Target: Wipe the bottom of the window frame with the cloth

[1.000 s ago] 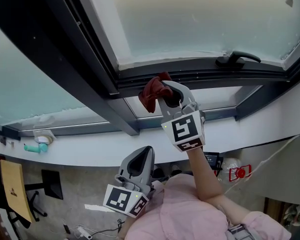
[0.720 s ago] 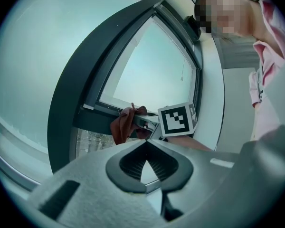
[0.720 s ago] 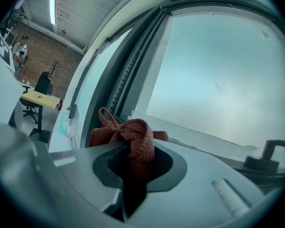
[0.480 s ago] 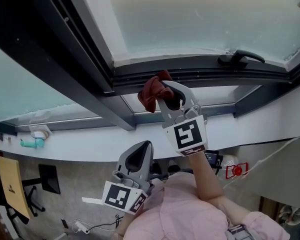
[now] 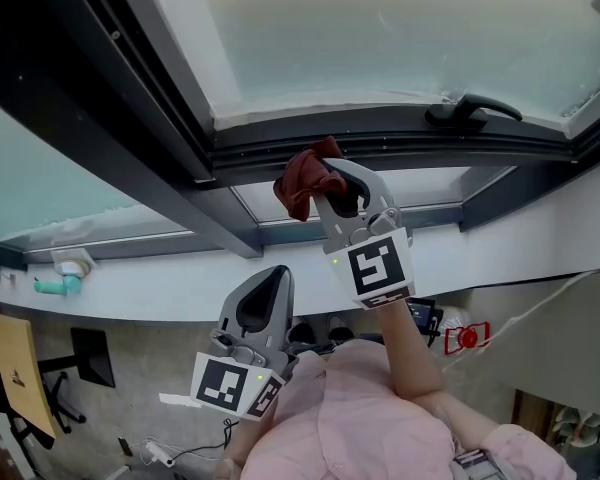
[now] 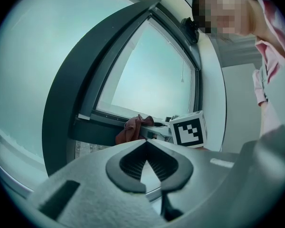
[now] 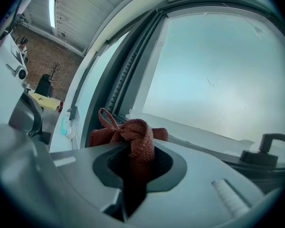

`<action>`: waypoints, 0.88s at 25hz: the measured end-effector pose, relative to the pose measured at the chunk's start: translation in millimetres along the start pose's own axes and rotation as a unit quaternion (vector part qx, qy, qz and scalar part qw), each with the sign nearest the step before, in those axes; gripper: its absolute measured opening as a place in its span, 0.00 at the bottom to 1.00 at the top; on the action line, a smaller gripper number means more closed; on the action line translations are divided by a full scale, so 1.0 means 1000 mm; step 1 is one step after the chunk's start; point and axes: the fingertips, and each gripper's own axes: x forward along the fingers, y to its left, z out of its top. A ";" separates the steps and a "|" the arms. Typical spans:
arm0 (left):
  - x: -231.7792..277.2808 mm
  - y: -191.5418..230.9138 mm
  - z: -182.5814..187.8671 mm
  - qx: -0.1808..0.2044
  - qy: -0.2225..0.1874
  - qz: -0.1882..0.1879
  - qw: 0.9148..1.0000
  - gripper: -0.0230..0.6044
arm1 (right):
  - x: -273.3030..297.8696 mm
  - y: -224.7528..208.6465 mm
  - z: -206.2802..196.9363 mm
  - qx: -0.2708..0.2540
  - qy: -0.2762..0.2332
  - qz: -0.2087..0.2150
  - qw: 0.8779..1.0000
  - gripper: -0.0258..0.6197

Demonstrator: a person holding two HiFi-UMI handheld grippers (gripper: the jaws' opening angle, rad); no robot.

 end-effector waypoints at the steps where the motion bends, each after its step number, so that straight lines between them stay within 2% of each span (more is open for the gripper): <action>1: 0.000 -0.001 0.000 0.000 0.000 0.000 1.000 0.03 | 0.000 0.000 0.000 -0.004 0.000 0.001 1.000 0.13; 22: 0.002 -0.015 -0.002 0.002 0.001 -0.010 1.000 0.03 | -0.010 -0.012 -0.010 0.008 0.013 -0.001 1.000 0.13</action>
